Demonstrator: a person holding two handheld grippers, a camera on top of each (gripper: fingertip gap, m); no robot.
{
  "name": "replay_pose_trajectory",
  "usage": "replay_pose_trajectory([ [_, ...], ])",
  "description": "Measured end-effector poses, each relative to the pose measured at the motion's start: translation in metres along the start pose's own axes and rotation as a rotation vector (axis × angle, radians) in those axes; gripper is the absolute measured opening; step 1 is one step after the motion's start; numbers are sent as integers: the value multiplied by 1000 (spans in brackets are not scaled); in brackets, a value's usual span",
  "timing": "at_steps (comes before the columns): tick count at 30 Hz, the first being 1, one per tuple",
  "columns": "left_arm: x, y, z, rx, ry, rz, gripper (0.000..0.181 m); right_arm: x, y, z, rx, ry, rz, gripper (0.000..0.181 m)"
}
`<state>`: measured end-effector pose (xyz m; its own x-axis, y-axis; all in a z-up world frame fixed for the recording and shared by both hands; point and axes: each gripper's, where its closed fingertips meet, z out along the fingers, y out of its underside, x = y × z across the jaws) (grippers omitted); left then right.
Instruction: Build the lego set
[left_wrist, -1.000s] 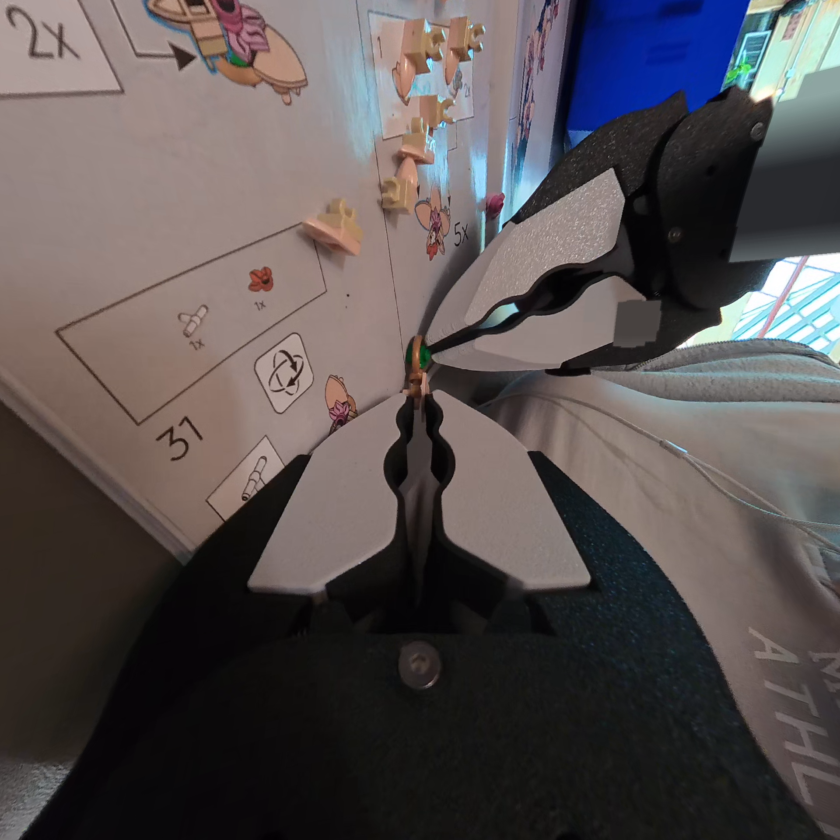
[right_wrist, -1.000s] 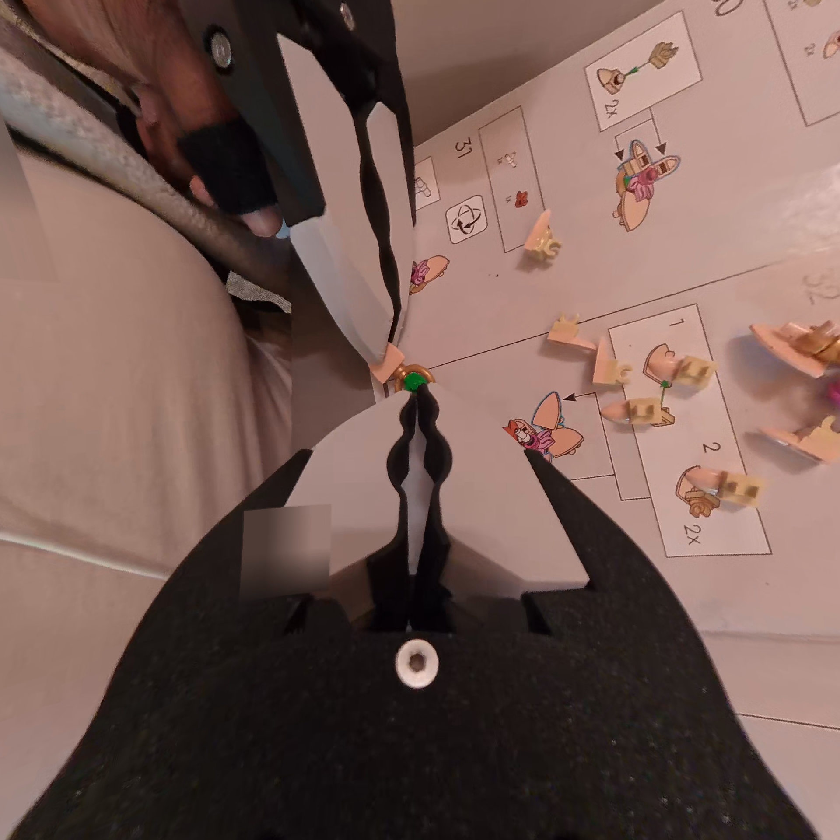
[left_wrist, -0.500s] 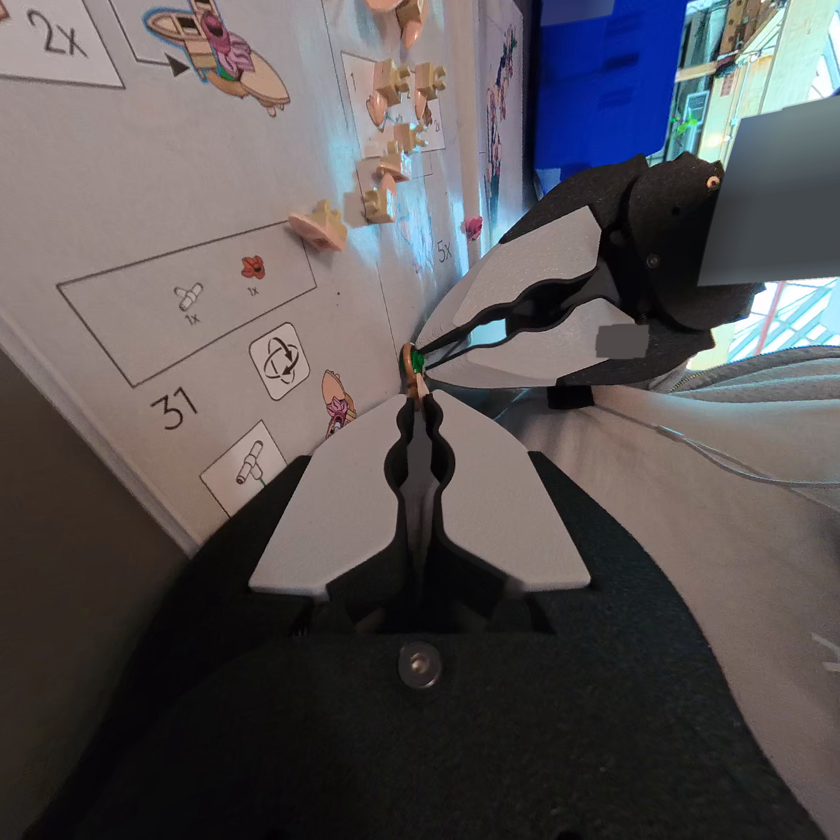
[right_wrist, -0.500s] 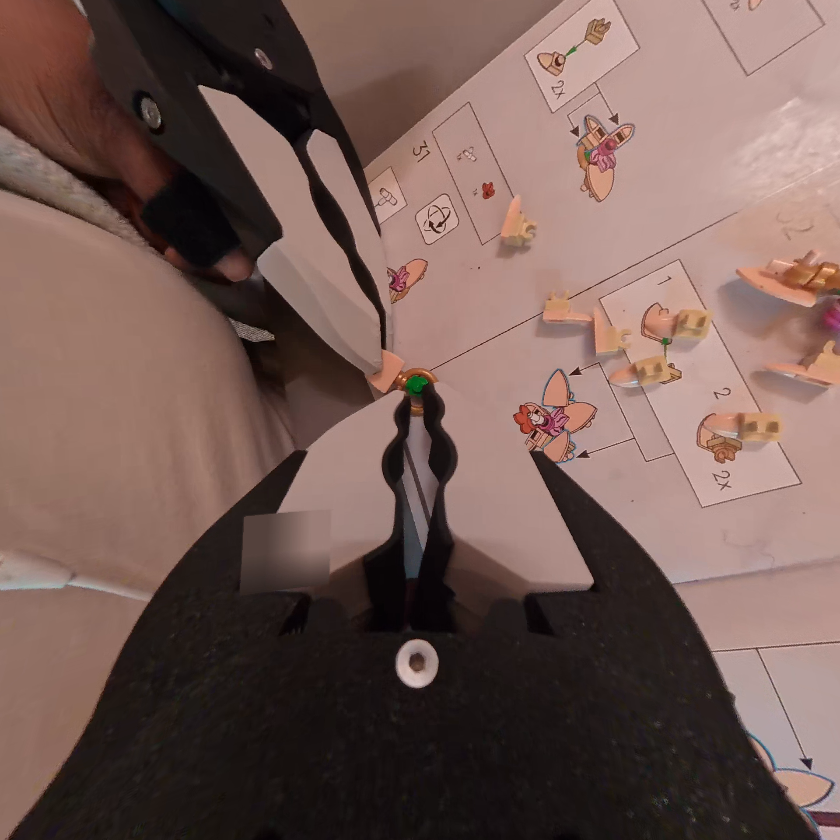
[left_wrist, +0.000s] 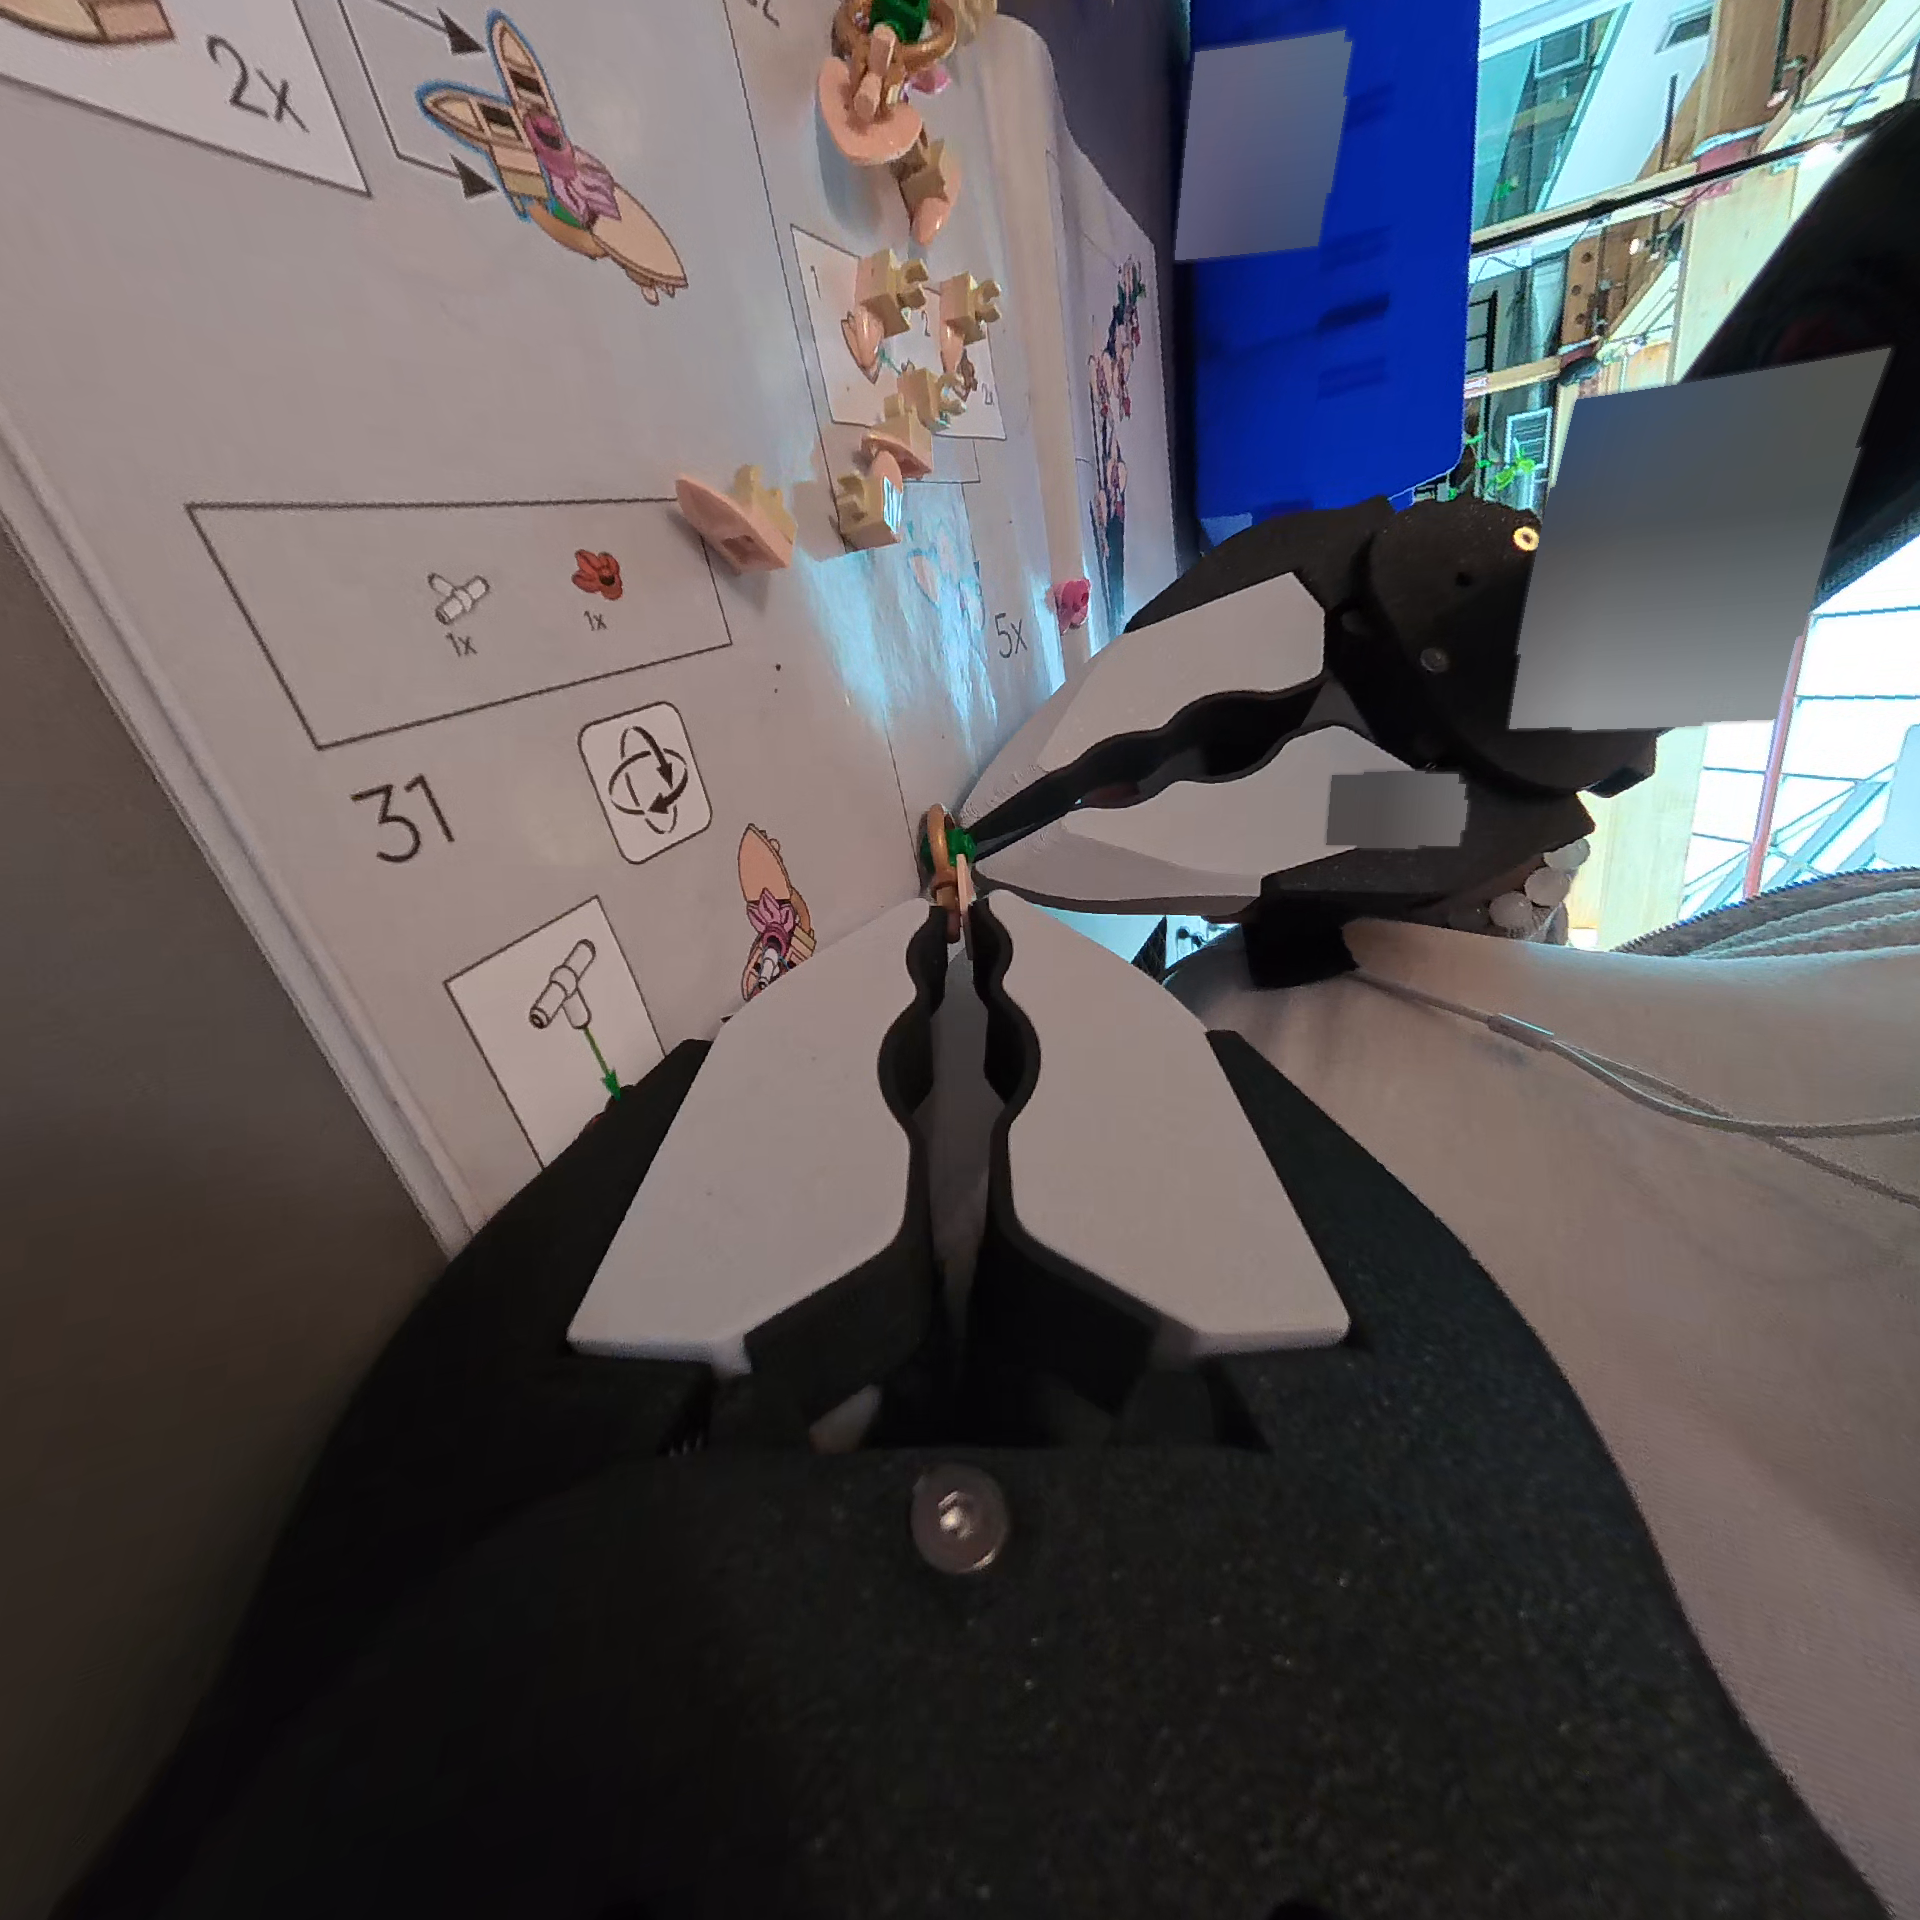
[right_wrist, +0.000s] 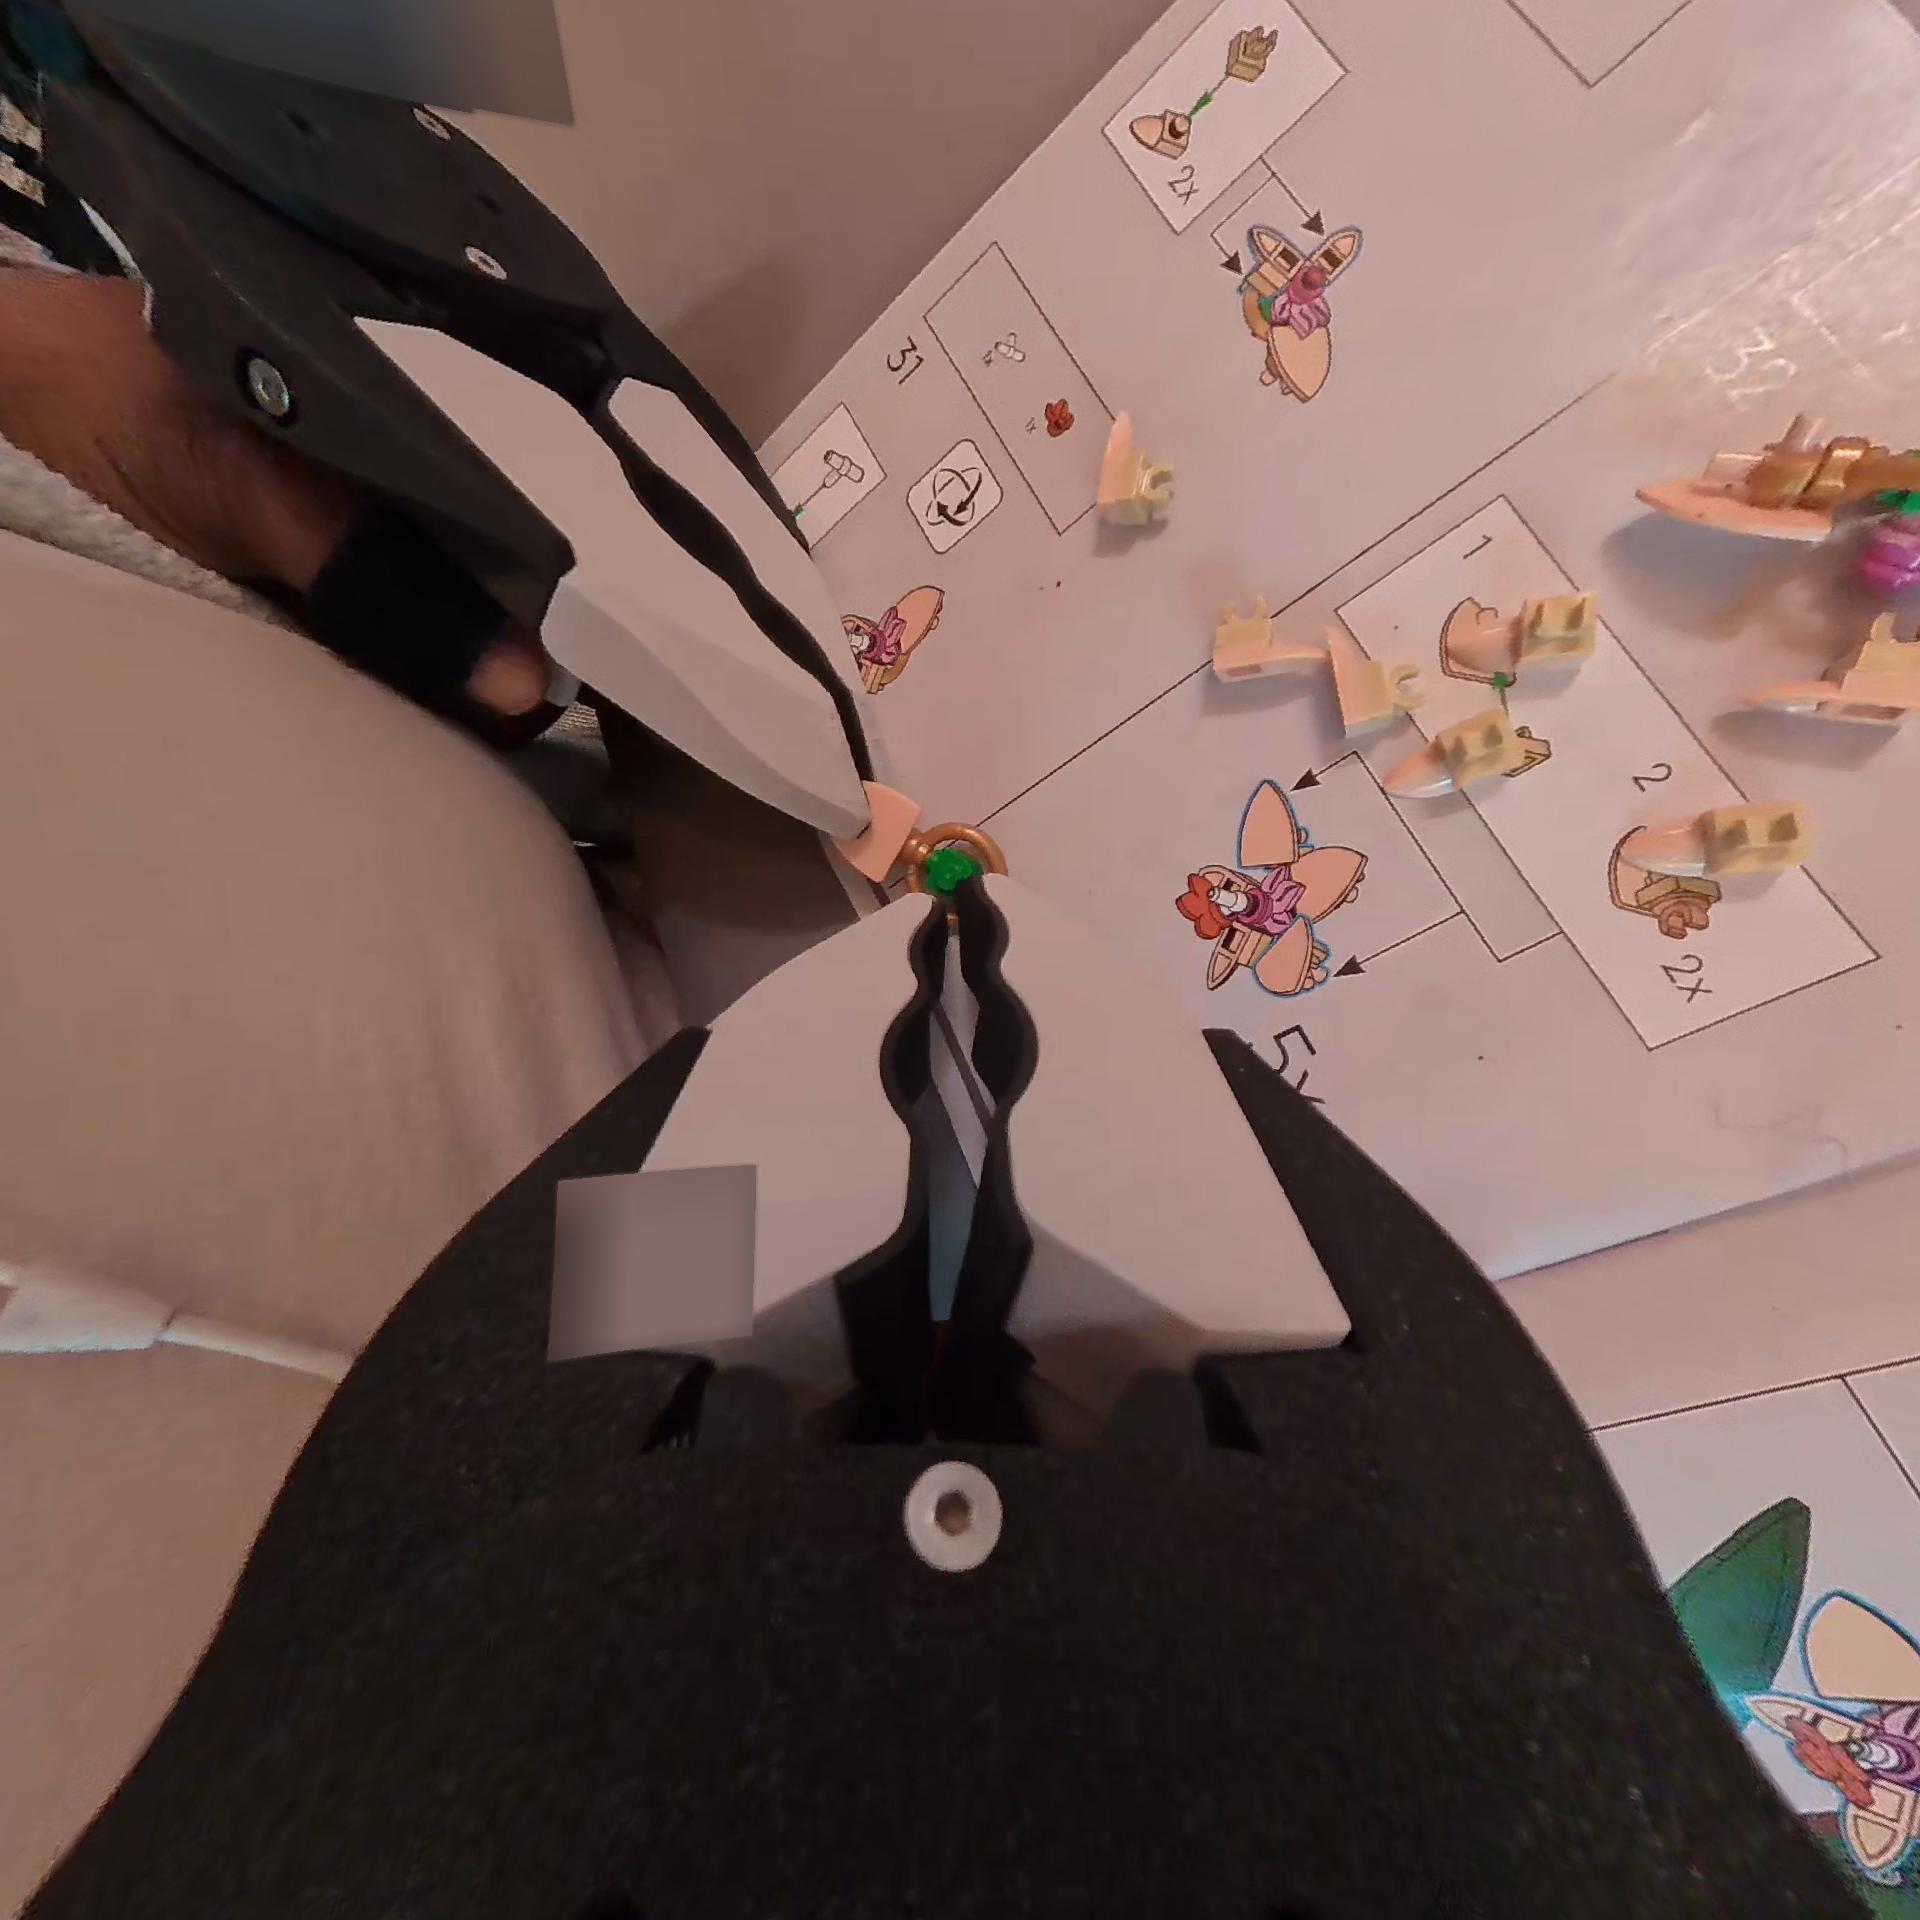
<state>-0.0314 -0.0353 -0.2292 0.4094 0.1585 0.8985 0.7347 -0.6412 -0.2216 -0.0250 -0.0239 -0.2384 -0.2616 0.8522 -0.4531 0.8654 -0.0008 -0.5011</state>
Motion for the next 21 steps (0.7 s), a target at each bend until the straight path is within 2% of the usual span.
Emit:
replay_pose_trajectory([
  [11,0,0,0,-23,22,-5,4,0,-2,1,-38,-80,-87,2],
  [21,0,-1,0,19,15,20,4,0,0,0,-36,-89,-35,0],
])
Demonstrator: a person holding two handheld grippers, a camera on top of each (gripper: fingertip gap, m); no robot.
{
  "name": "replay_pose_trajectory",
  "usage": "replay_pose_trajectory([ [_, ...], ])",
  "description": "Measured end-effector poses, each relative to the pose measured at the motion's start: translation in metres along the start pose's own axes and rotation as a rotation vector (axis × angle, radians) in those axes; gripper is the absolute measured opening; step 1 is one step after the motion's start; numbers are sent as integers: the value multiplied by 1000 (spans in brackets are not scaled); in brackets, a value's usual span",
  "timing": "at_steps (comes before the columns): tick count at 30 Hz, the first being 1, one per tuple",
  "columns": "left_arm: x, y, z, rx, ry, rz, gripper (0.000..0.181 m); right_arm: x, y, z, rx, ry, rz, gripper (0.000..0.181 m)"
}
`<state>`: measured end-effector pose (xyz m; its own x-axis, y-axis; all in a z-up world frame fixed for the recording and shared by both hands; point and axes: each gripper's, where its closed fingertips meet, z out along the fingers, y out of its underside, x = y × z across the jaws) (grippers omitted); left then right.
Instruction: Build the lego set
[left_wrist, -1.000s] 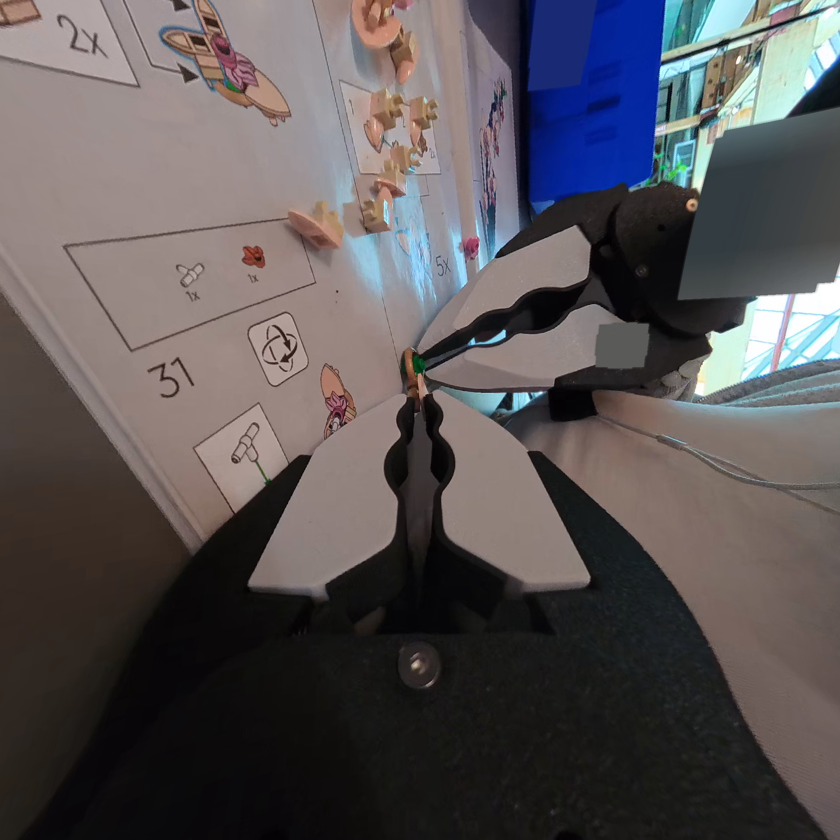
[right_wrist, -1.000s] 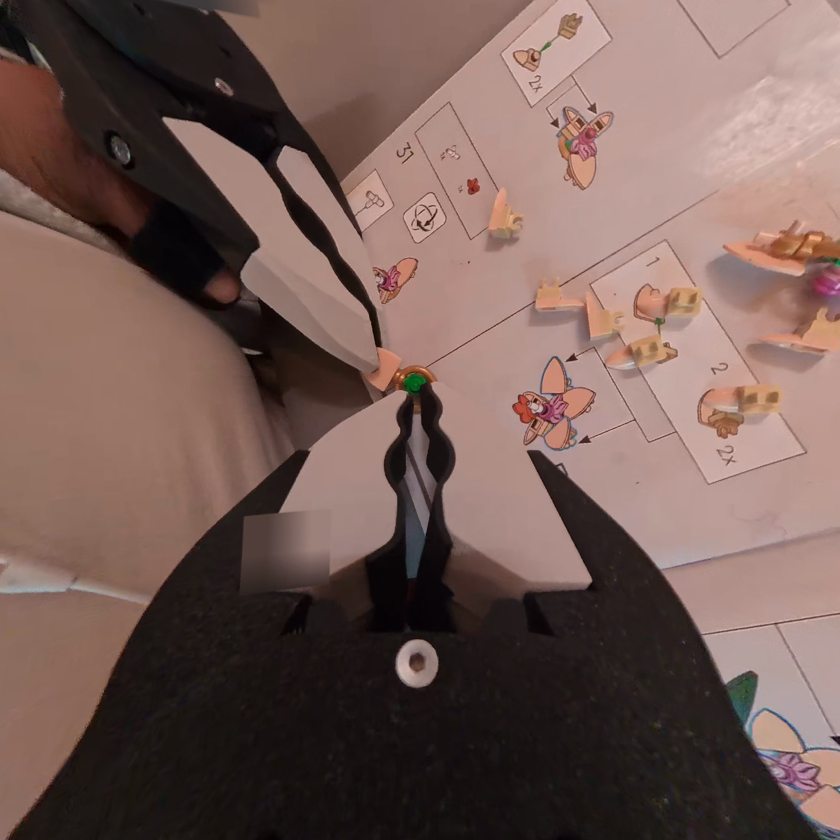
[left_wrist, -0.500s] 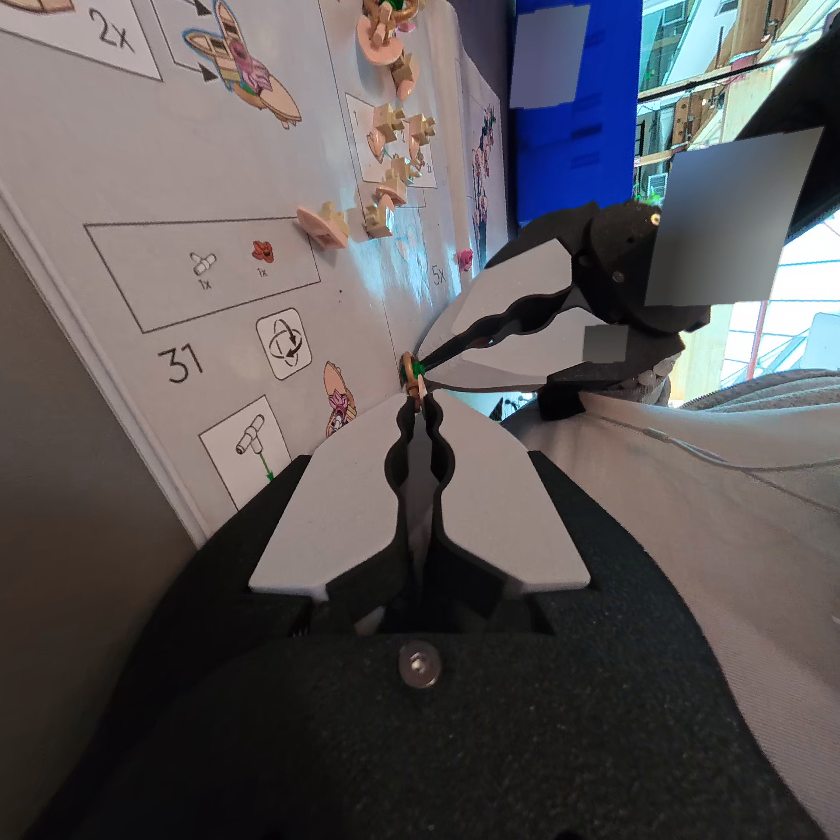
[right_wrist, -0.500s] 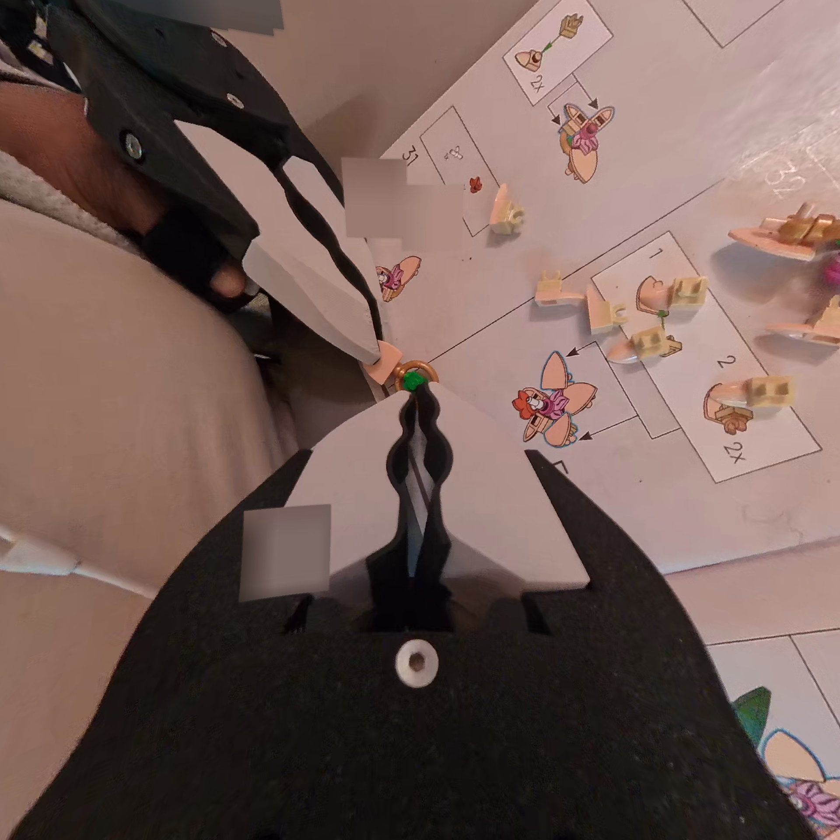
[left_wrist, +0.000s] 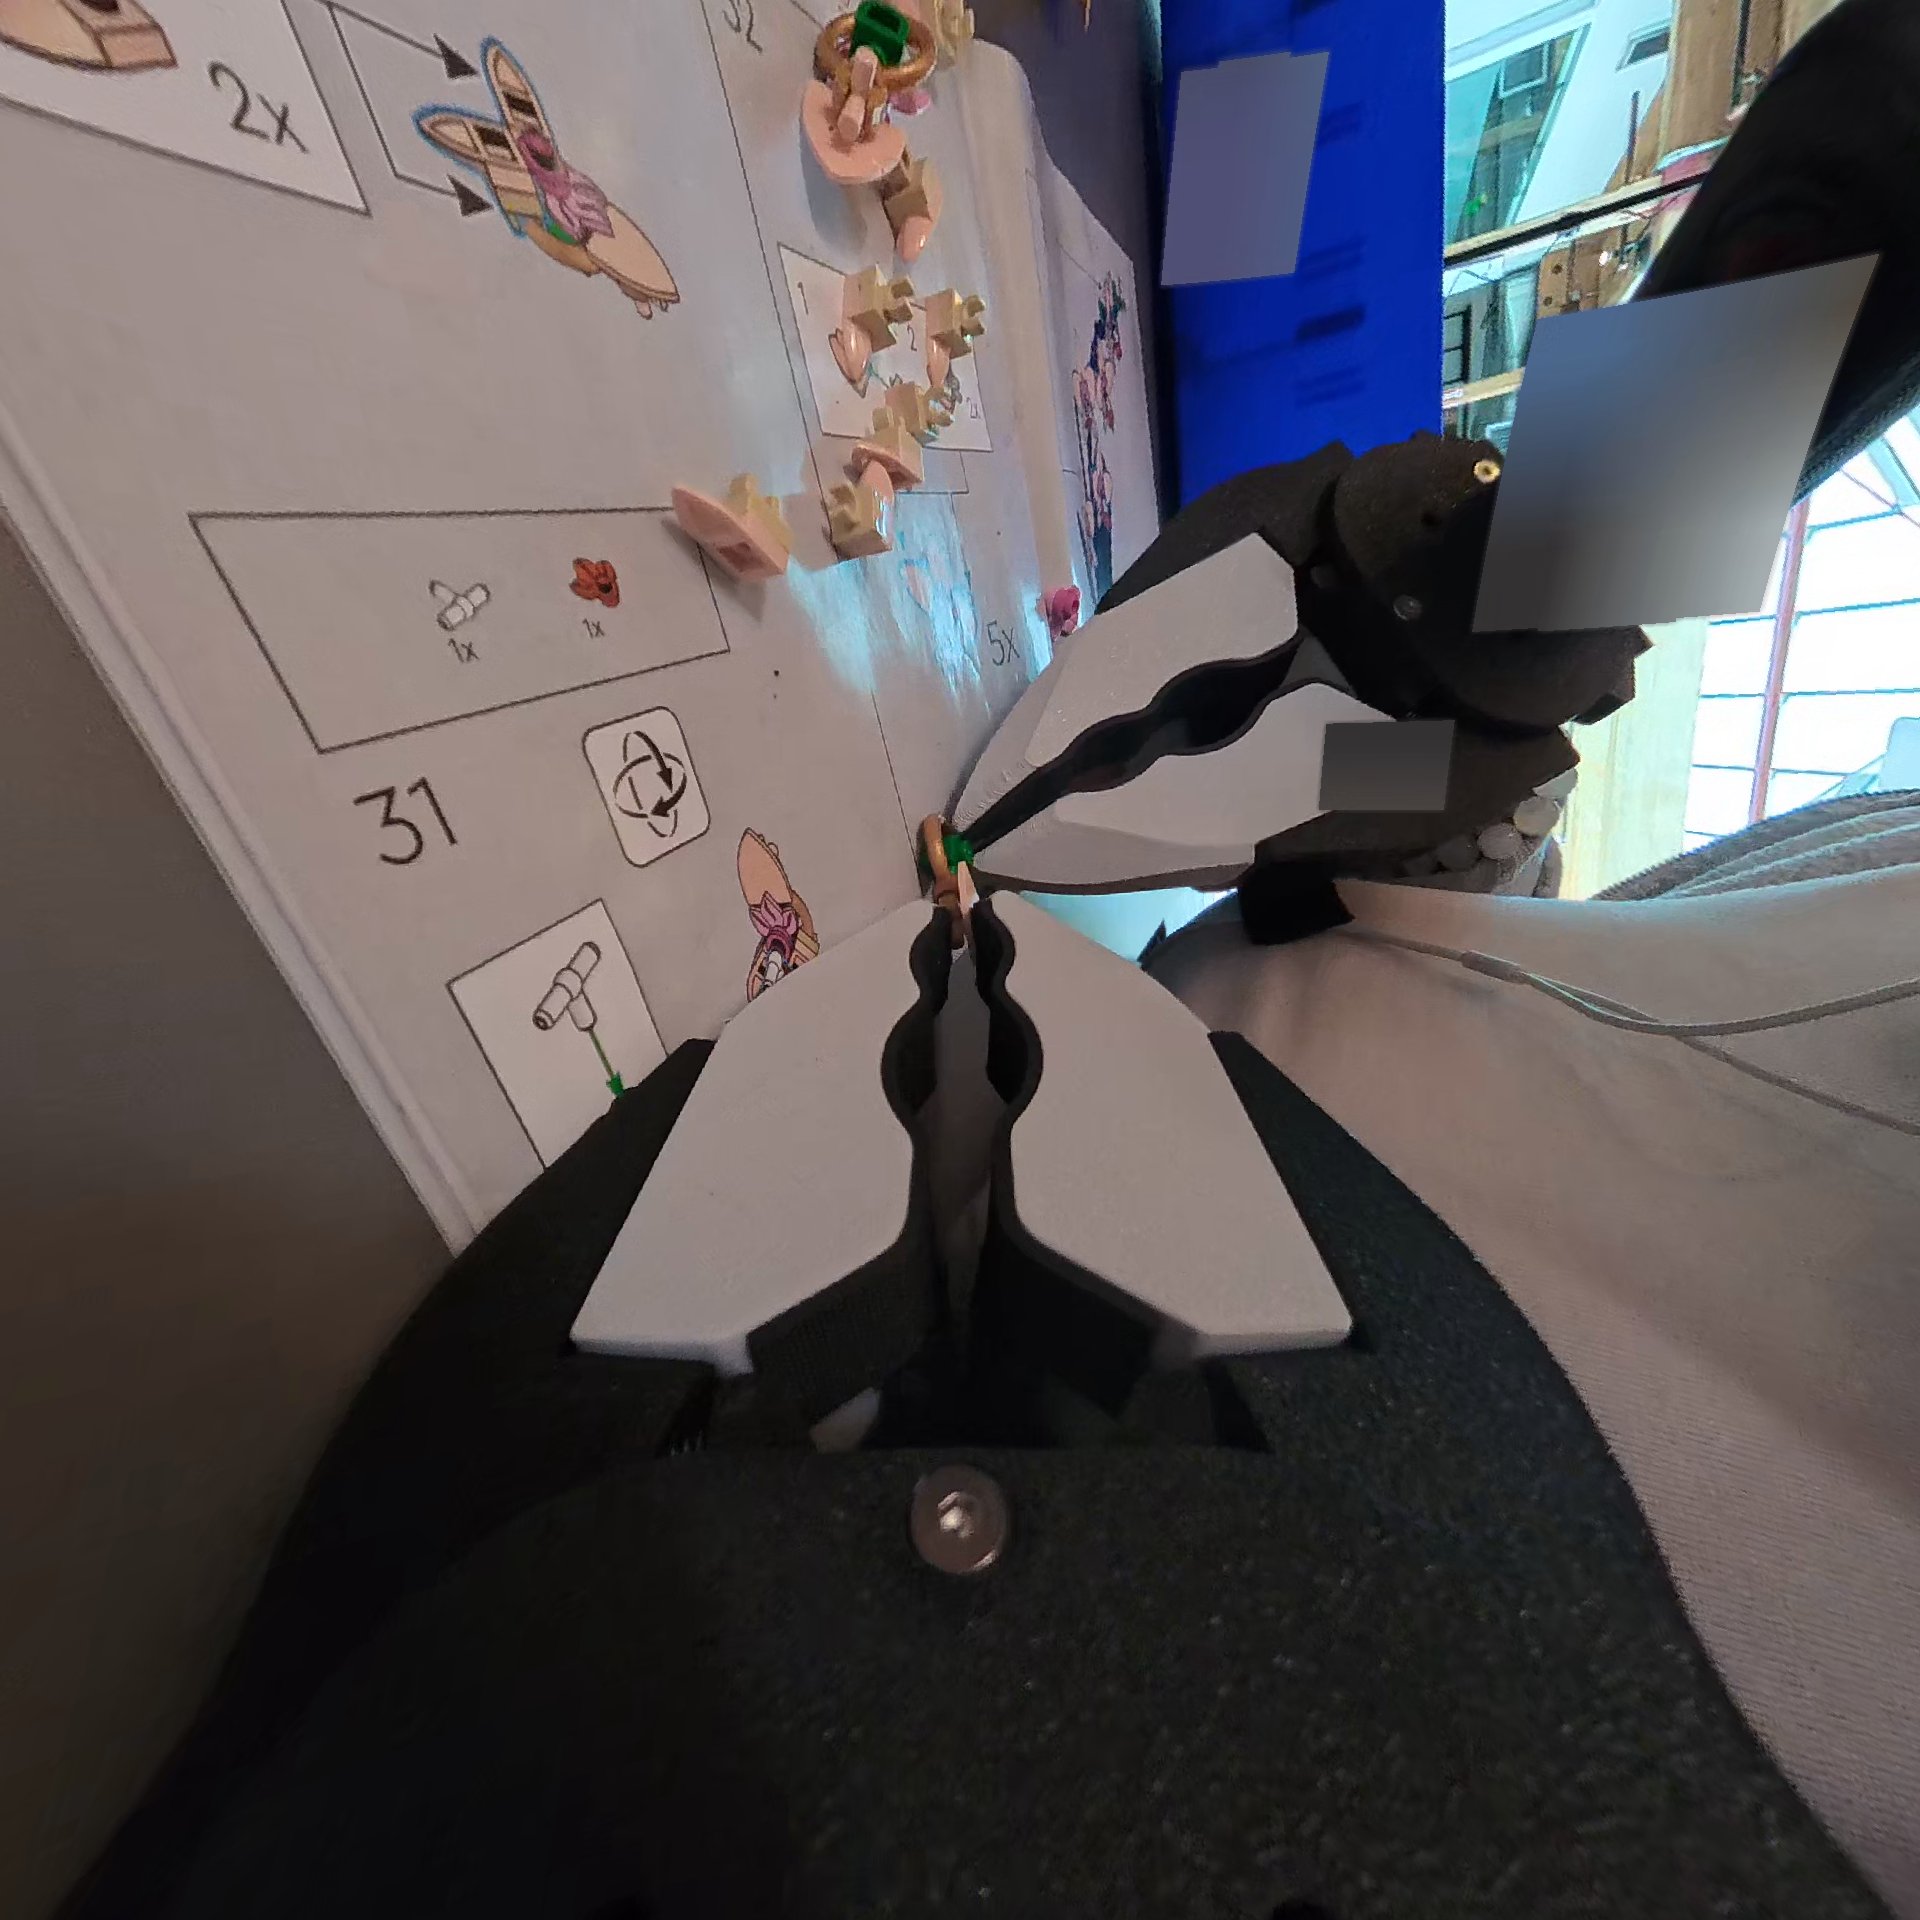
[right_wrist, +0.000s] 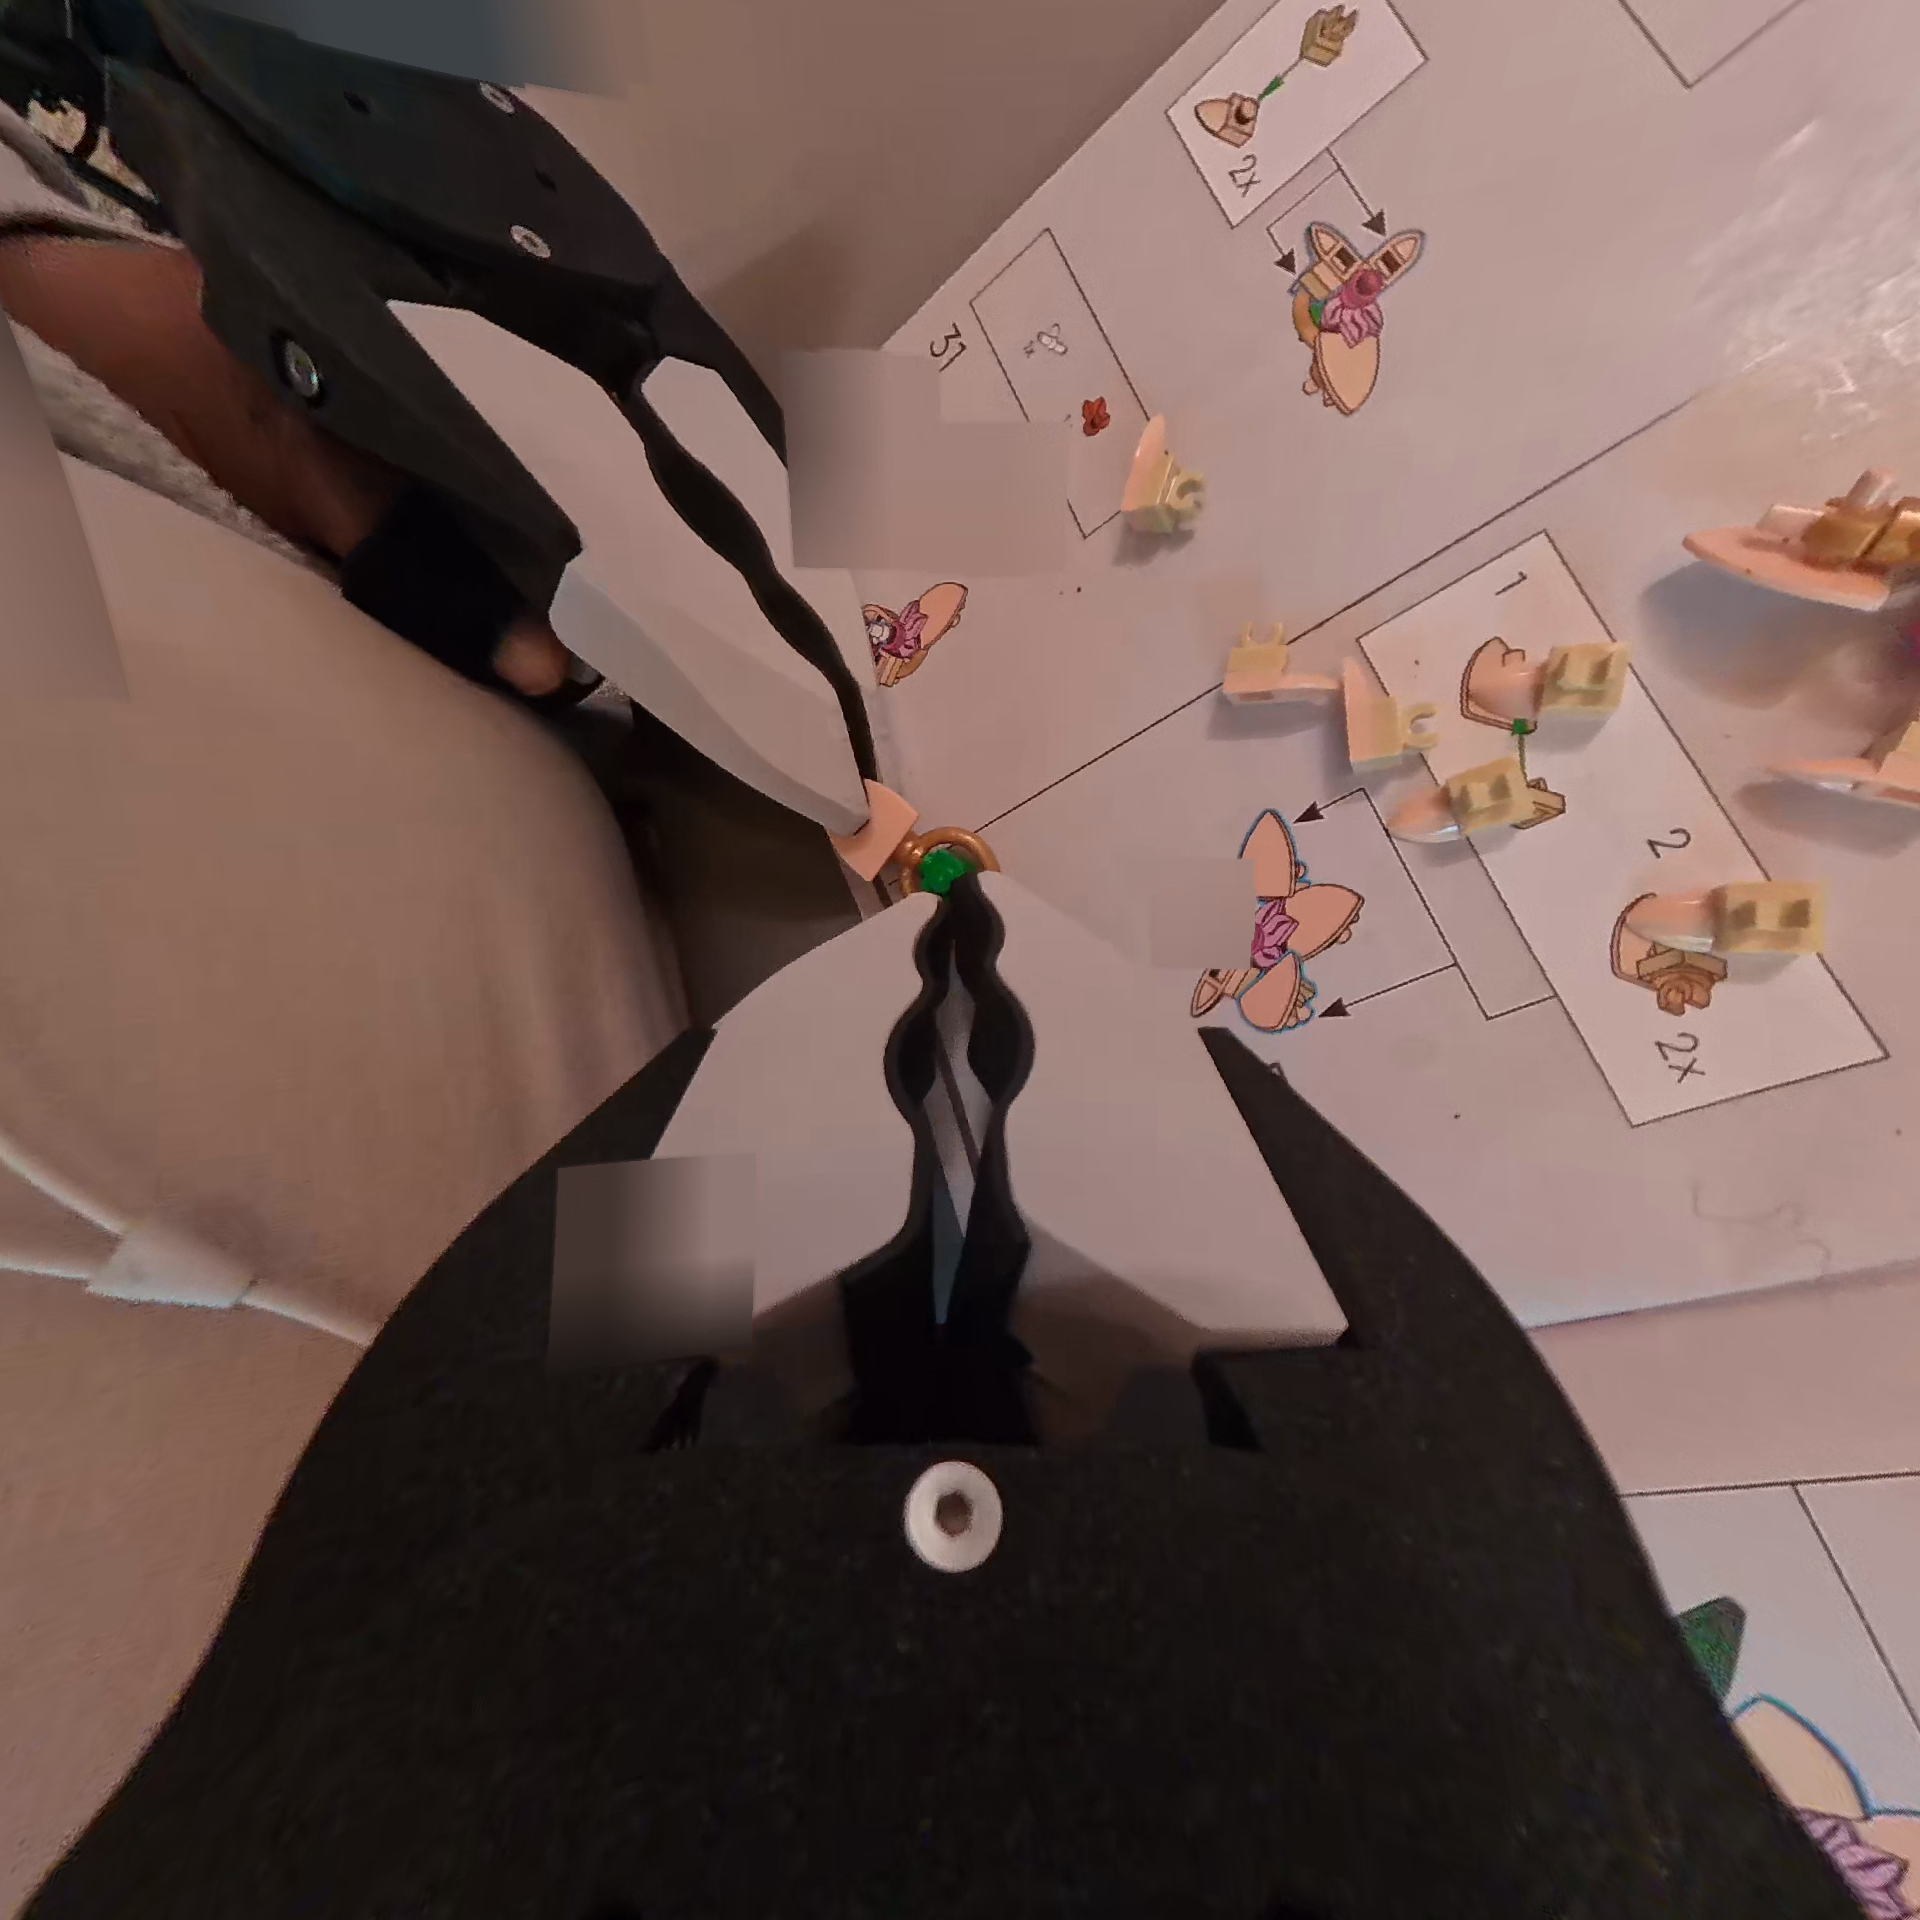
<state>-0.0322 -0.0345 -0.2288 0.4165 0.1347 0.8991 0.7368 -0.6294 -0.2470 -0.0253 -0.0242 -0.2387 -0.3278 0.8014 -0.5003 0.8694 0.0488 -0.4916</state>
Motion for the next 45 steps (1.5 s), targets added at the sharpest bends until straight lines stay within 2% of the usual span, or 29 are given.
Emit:
replay_pose_trajectory([
  [7,1,2,0,21,-2,93,4,-3,5,-1,-14,10,37,0],
  [10,2,4,3,7,-10,165,4,-30,17,14,-62,-163,70,0],
  [13,4,1,1,26,40,115,5,-15,10,1,-30,-109,33,0],
  [16,3,-1,1,45,28,117,5,-23,13,-10,-24,-161,21,0],
  [20,2,-1,1,37,11,114,5,-11,5,-13,53,-96,-37,8],
  [25,2,1,-4,42,28,46,5,0,0,-23,154,-96,-86,18],
  [28,7,0,-10,55,58,48,5,1,3,-27,146,-86,-243,19],
  [32,17,4,-19,16,139,50,5,3,-4,-27,132,-43,-601,28],
  [36,20,11,-22,-8,200,34,5,1,-10,-18,72,-60,-838,20],
  [45,28,12,-29,18,340,-4,5,3,-10,3,45,-101,-974,12],
])
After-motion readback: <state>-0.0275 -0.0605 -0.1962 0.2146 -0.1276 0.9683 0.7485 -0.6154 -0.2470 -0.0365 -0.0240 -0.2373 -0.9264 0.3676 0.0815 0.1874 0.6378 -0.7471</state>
